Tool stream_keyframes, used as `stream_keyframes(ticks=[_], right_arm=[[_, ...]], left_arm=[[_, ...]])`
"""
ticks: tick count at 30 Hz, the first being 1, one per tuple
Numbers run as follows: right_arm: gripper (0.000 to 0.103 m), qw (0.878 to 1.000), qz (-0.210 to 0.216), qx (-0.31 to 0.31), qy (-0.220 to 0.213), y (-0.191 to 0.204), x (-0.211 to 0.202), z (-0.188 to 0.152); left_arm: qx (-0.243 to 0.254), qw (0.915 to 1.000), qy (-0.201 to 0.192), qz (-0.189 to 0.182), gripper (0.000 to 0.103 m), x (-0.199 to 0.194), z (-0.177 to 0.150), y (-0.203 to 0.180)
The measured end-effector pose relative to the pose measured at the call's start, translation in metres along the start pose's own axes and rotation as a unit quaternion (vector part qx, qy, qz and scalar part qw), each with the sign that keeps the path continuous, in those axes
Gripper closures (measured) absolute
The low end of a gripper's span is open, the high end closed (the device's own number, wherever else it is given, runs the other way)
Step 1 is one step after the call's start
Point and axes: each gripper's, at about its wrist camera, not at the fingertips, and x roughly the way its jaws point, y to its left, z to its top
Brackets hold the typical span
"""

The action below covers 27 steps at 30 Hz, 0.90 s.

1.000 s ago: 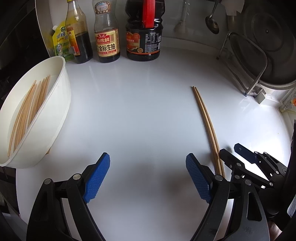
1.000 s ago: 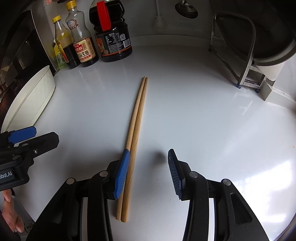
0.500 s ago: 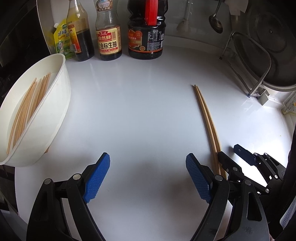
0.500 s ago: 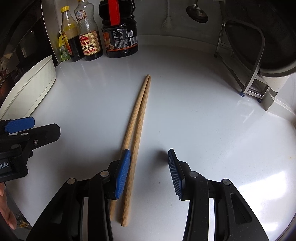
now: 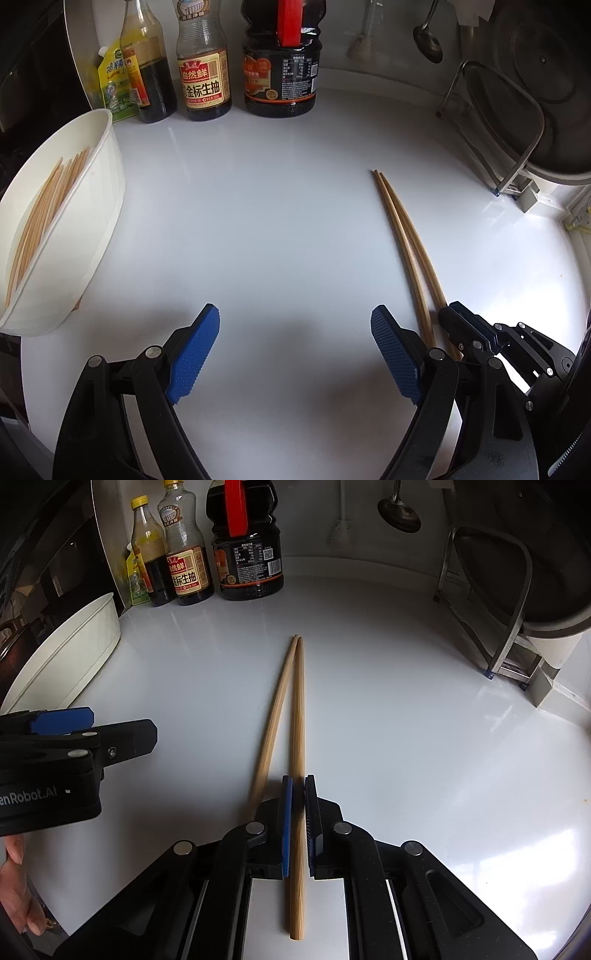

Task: Organize utensils
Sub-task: 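Close the right tool on one chopstick while the left tool grasps the other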

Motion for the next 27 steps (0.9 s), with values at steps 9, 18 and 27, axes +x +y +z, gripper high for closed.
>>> stream_keyframes(ticks=[9,18,27], right_arm=[[0.096,0.999,-0.012,0.030,0.000,-0.029,-0.005,-0.005],[0.096,0.999,-0.028,0.045,0.002,-0.055,-0.010,-0.012],[0.094,0.998,-0.027,0.057,0.003,-0.068,-0.013,-0.014]], left_arm=[[0.011,0.9998,0.002,-0.014,0.020,0.009,0.002,-0.025],[0.024,0.9994,0.008,-0.024,0.020,0.021,0.000,-0.051],[0.036,0.9992,0.007,-0.018,0.020,0.030,-0.002,-0.063]])
